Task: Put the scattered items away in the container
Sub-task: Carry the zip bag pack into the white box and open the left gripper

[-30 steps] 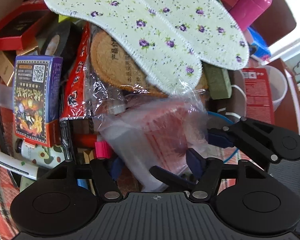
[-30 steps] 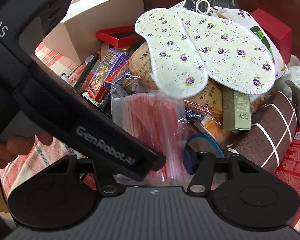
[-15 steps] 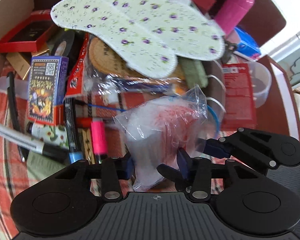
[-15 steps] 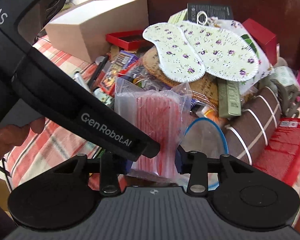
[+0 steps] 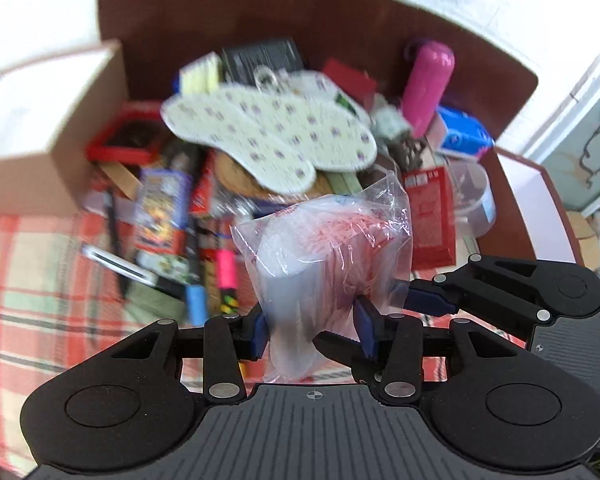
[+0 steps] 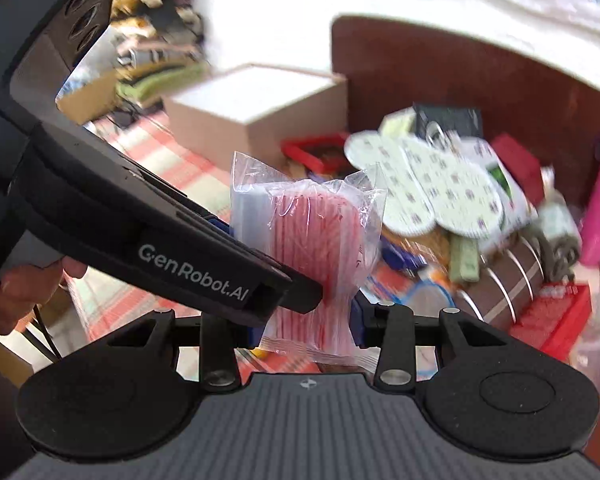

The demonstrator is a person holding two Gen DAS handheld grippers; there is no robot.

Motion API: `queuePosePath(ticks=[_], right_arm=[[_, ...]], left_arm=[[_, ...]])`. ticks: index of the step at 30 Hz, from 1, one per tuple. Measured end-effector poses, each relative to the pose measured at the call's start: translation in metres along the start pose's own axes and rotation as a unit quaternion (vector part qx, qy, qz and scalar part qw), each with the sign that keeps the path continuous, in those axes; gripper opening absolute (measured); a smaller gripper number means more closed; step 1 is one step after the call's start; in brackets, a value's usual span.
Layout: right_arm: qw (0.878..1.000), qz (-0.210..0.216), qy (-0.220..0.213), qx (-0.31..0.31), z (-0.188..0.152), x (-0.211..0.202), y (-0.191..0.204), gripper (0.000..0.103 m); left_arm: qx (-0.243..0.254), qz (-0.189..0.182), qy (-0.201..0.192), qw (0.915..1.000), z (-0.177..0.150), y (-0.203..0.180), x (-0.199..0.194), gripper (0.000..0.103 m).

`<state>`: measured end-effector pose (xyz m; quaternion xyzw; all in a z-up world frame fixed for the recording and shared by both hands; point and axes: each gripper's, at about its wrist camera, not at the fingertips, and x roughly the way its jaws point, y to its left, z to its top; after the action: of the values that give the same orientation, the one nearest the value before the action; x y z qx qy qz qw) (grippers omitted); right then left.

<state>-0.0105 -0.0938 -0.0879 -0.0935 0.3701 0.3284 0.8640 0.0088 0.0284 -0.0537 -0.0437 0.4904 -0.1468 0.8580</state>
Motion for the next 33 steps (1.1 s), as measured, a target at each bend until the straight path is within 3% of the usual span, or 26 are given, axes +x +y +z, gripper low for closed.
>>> queuePosePath(ticks=[7,14,20,23,28,33], right_arm=[[0.999,0.000,-0.034,-0.037,0.048,-0.001,0.034,0.046],[0.997,-0.009,-0.045,-0.064,0.124,0.052,0.078,0.046],[0.997,-0.029,-0.037,-0.060,0.191,0.119,0.129,0.046],[0.999,-0.035,-0.016,-0.025,0.221,0.155,0.137,0.046],[0.999,-0.047,-0.006,-0.021,0.266,0.206,0.151,0.046],[0.999,-0.039,0.003,-0.007,0.299,0.265,0.159,0.046]], left_arm=[[0.008,0.020,-0.061,0.9979,0.020,0.038,-0.048,0.045],[0.013,0.028,-0.100,0.9946,0.052,0.139,-0.071,0.045],[0.031,0.020,-0.085,0.9956,0.094,0.236,-0.063,0.046],[0.026,0.006,-0.072,0.9971,0.117,0.277,-0.051,0.045],[0.023,0.003,-0.071,0.9972,0.151,0.337,-0.036,0.045],[0.021,0.022,-0.051,0.9983,0.175,0.387,-0.012,0.046]])
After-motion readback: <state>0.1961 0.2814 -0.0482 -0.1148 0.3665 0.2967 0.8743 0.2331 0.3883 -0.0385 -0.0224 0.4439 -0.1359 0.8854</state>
